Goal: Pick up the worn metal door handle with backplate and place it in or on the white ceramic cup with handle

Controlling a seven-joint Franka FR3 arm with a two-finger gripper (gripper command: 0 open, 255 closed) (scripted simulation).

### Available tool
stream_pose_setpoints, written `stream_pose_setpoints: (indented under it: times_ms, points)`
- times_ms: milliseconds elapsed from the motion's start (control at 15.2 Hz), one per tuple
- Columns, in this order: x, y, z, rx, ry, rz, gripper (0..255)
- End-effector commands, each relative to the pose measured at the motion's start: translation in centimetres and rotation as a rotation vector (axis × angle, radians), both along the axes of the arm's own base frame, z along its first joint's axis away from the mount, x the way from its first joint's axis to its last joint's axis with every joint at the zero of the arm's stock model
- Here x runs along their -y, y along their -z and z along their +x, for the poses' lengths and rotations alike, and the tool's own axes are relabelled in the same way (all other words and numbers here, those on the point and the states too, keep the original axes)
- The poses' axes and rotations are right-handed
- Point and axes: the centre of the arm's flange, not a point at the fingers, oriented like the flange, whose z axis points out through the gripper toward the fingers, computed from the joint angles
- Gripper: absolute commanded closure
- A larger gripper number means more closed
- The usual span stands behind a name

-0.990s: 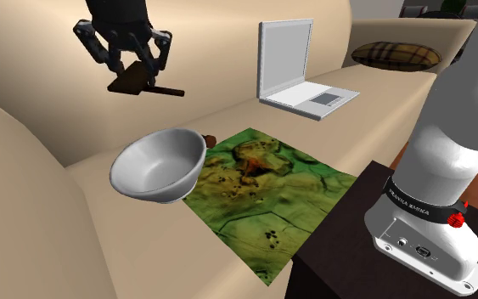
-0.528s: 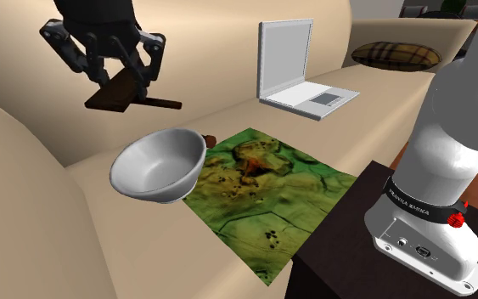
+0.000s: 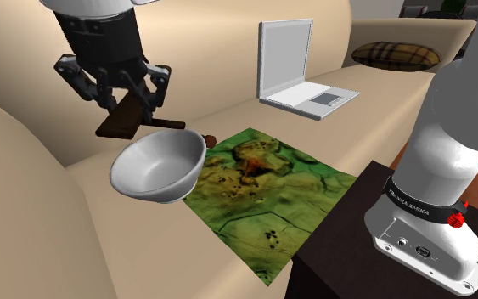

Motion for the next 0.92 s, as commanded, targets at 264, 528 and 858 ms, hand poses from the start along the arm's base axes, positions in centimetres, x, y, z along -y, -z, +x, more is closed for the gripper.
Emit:
stream_pose_setpoints:
  times_ms: [264,528,858]
  points:
    - [-0.1,3.2,0.0,0.0,0.0,0.0,255]
    - [-0.1,4.1,0.0,0.0,0.0,0.0,255]
    - [-0.1,4.1,0.0,0.0,0.0,0.0,255]
